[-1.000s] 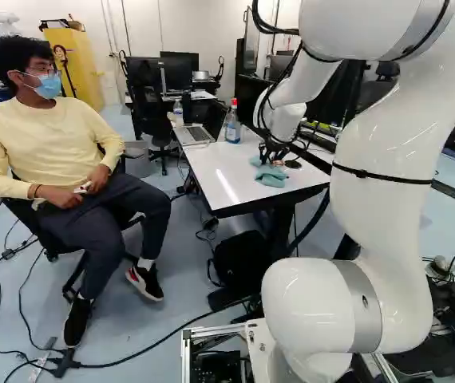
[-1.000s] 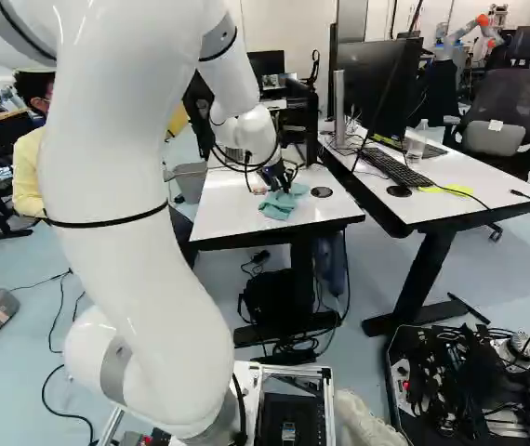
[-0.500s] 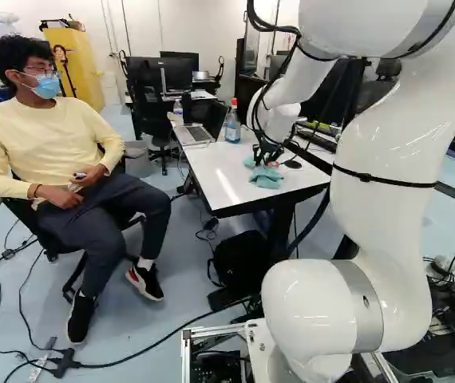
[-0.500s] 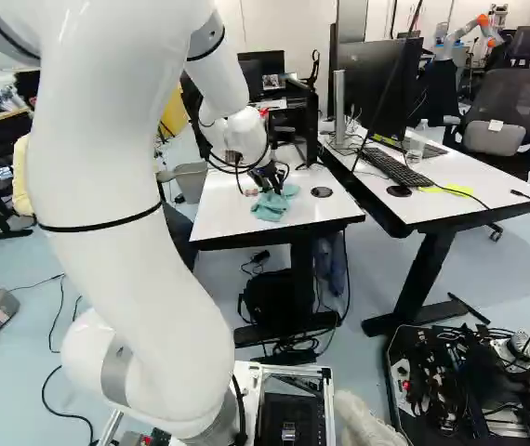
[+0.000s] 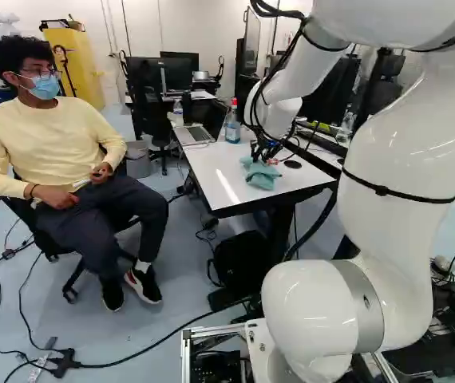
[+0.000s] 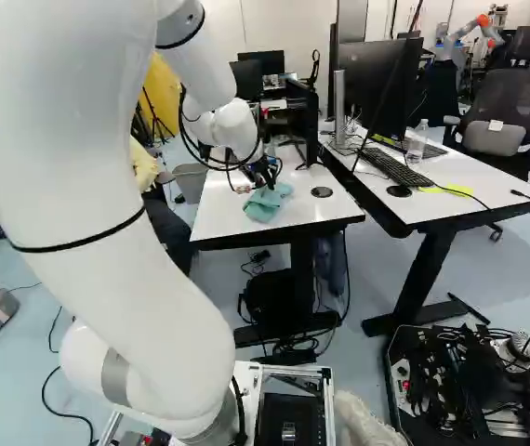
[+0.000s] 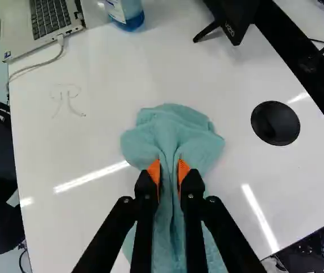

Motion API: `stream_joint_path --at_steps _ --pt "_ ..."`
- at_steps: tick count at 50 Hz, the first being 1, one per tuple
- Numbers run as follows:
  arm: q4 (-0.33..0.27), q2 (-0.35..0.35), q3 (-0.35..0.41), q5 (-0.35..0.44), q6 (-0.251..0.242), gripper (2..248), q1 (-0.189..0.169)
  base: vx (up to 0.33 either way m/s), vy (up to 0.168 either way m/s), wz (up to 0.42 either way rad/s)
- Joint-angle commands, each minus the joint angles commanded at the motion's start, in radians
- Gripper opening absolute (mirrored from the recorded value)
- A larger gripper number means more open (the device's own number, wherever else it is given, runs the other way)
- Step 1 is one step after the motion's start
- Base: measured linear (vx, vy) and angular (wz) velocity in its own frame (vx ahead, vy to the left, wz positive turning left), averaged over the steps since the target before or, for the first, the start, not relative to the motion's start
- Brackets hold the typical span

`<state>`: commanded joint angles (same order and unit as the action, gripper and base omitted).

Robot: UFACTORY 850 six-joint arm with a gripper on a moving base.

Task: Clean the table with the green towel

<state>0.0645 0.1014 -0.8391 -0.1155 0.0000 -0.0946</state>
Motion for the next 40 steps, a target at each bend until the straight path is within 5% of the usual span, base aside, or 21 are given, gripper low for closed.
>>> stream_joint_path --at_steps 40 --pt "0.000 -0.196 0.159 -0.072 0.000 56 0.115 0.000 0.000 0.000"
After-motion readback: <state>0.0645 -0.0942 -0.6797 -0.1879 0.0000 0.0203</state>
